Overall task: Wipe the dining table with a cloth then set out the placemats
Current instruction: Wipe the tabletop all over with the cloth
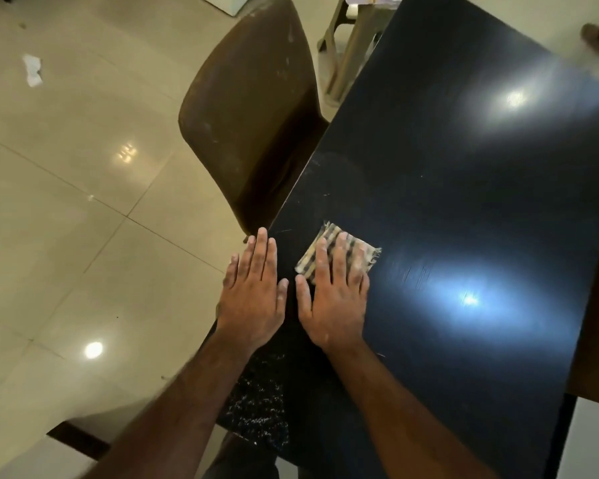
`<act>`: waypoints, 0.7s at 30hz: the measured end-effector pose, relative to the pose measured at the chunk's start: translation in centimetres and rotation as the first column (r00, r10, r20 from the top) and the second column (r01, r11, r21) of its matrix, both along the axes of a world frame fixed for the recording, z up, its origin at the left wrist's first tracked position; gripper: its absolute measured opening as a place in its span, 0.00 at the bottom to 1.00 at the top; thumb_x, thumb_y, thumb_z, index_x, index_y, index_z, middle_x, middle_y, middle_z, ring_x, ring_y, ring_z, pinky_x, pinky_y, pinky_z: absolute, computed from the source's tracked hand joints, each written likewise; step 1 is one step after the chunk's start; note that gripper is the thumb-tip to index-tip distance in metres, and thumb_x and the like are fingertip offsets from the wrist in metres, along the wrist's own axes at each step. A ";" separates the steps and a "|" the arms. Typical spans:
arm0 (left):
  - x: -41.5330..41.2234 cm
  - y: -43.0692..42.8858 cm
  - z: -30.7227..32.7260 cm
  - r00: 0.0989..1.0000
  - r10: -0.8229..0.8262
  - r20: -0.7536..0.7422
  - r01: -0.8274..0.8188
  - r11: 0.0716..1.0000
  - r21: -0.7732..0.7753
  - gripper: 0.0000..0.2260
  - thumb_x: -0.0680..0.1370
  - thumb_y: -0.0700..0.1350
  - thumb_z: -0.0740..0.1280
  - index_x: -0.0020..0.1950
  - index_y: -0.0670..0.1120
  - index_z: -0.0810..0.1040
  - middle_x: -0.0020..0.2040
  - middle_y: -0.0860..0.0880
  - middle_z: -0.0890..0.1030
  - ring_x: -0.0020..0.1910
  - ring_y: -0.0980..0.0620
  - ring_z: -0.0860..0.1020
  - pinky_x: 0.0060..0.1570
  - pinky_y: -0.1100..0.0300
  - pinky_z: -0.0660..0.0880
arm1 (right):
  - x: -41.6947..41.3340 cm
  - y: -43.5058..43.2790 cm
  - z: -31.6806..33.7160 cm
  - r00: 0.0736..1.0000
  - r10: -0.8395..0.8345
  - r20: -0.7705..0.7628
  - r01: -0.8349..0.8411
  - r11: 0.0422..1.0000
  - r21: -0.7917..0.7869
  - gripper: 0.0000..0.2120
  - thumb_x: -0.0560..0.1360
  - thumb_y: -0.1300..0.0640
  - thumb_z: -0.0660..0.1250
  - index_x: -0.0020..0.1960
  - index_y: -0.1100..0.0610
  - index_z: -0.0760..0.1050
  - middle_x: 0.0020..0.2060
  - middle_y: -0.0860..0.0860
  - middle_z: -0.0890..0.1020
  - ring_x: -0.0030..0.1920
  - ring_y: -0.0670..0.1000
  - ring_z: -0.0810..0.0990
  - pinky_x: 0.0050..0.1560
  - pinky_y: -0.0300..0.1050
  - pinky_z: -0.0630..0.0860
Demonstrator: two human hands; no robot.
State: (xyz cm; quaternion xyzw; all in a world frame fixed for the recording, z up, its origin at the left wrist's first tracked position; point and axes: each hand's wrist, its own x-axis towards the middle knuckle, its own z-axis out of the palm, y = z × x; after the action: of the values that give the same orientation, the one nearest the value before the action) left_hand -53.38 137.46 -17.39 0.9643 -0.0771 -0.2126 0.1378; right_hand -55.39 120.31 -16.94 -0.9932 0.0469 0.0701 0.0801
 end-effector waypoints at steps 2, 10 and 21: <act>0.1 0.2 -0.1 1.000 -0.009 -0.014 0.009 1.000 -0.008 0.35 0.86 0.62 0.36 0.88 0.47 0.30 0.88 0.47 0.28 0.89 0.45 0.34 0.89 0.41 0.45 | 1.0 -1.5 -0.1 0.995 -0.098 0.001 0.098 0.995 -0.019 0.37 0.87 0.34 0.52 0.92 0.48 0.48 0.91 0.56 0.43 0.90 0.66 0.43 0.84 0.72 0.58; 0.9 0.4 0.3 0.997 -0.034 -0.067 0.033 0.999 -0.018 0.35 0.89 0.62 0.44 0.87 0.48 0.28 0.86 0.49 0.24 0.88 0.47 0.30 0.88 0.42 0.40 | 15.4 -2.2 -1.1 0.992 -0.115 0.048 0.116 0.993 -0.016 0.36 0.85 0.32 0.50 0.90 0.42 0.52 0.90 0.58 0.52 0.88 0.71 0.48 0.80 0.77 0.62; -4.1 5.0 1.7 0.940 0.272 -0.205 -0.335 0.851 -0.404 0.28 0.90 0.54 0.54 0.91 0.53 0.54 0.89 0.53 0.61 0.86 0.62 0.54 0.88 0.51 0.44 | 0.7 3.0 0.3 0.963 0.269 -0.026 -0.266 0.961 0.073 0.36 0.87 0.32 0.55 0.91 0.41 0.50 0.91 0.52 0.45 0.90 0.64 0.40 0.86 0.67 0.56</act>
State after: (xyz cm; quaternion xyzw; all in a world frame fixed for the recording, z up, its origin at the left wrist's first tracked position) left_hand -57.48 142.51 -15.71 0.8919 0.0409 -0.2330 0.3854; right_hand -54.68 123.32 -16.65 -0.9857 -0.0888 0.0994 0.1030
